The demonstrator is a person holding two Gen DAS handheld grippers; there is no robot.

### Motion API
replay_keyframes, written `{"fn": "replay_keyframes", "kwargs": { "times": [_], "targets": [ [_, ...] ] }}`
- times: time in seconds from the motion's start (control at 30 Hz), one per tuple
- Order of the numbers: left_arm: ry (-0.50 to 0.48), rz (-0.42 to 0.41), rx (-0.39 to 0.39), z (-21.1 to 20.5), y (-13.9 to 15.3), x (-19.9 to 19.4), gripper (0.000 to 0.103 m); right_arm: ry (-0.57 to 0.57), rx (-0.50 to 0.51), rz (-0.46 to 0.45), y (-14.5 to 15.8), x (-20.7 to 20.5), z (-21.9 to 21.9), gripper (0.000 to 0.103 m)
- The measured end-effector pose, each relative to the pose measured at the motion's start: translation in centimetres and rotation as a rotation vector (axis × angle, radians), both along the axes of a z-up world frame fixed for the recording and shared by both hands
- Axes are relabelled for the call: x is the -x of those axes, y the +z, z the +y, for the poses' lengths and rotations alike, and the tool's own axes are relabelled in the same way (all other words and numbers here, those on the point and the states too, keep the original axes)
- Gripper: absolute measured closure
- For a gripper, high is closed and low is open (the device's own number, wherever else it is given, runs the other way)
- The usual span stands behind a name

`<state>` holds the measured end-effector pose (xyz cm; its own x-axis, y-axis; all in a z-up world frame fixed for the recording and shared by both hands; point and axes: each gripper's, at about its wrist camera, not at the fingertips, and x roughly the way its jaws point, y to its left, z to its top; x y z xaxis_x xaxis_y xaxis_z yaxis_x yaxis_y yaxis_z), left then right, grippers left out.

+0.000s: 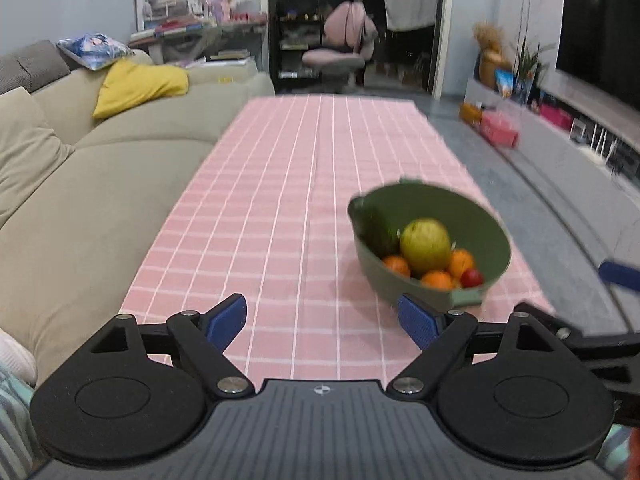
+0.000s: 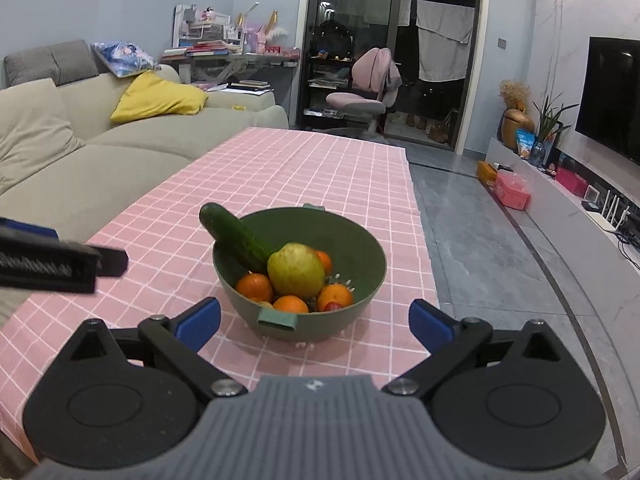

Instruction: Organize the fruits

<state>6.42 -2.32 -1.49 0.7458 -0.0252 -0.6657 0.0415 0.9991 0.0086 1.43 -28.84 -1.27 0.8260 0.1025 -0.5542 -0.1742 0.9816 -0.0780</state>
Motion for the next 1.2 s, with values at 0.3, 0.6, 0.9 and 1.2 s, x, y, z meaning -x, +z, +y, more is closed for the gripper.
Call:
{"fn": "replay_keyframes", "kwargs": {
  "times": [0.3, 0.6, 0.9, 1.2],
  "targets": [
    [0.003, 0.027, -0.026, 0.2, -0.6, 1.0, 0.003, 0.04, -0.001, 0.002, -0.3, 0.5, 0.1, 0.006],
    [0.019, 0.032, -0.018, 0.5, -0.3, 1.0, 0.003, 0.047, 0.005, -0.004, -0.3, 0.7, 0.3, 0.006],
    [0.022, 0.035, -0.016, 0.6, -0.2, 0.9, 0.003, 0.045, 0.006, 0.003, -0.3, 0.7, 0.2, 0.004],
    [0.025, 0.034, -0.015, 0.8, -0.1, 1.0, 0.003, 0.046, 0.005, 0.005, -0.3, 0.8, 0.2, 0.004]
  ]
}}
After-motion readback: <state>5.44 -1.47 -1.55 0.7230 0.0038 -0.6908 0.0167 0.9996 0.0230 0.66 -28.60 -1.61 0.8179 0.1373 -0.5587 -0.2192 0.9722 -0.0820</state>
